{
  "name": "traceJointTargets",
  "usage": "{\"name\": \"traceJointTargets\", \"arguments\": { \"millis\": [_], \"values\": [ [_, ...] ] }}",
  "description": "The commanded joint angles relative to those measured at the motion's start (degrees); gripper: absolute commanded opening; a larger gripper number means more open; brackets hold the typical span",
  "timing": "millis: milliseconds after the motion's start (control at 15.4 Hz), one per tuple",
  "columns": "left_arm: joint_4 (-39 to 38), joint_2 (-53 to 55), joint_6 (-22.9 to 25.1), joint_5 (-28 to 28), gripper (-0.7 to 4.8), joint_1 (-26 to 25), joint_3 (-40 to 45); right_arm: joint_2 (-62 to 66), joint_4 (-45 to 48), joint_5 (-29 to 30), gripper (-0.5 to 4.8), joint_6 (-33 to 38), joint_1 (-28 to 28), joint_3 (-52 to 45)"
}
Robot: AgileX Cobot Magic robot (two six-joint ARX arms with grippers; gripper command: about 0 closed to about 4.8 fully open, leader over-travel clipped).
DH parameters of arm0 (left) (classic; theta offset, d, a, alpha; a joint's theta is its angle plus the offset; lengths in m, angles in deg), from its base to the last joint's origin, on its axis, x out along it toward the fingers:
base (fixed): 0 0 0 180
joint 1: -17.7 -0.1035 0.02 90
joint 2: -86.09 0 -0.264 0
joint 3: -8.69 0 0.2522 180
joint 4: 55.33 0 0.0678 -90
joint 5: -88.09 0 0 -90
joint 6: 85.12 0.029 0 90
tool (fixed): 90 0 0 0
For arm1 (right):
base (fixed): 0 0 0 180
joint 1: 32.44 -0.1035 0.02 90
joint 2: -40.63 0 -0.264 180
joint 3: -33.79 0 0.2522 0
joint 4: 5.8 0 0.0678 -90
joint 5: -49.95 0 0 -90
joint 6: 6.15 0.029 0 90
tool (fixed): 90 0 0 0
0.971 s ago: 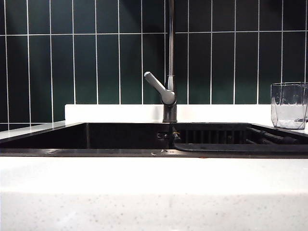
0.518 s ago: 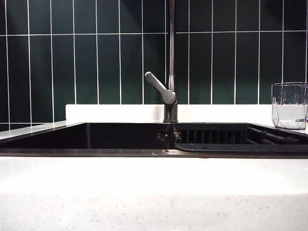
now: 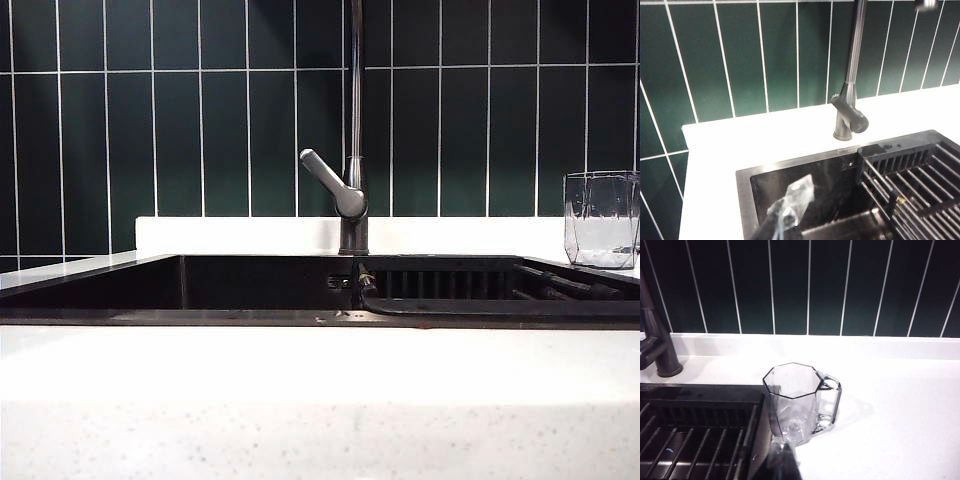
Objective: Pick up the mug next to the sink, go to the faucet to get some water, pour the water into the sink, and finally put the mug back to its place.
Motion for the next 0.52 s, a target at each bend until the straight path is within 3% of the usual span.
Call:
{"name": "traceJointTargets", "arguments": {
  "millis": [65, 518],
  "values": [
    [5.0, -2.8, -0.3, -1.5, -0.06, 0.0, 4.9, -0.1, 0.9, 0.3, -0.06, 0.2, 0.0, 0.2],
    [3.8, -18.8, 0.0, 2.1, -0.06, -0.6, 15.0, -0.2, 0.9, 0.3, -0.06, 0.2, 0.0, 0.2]
  ]
}}
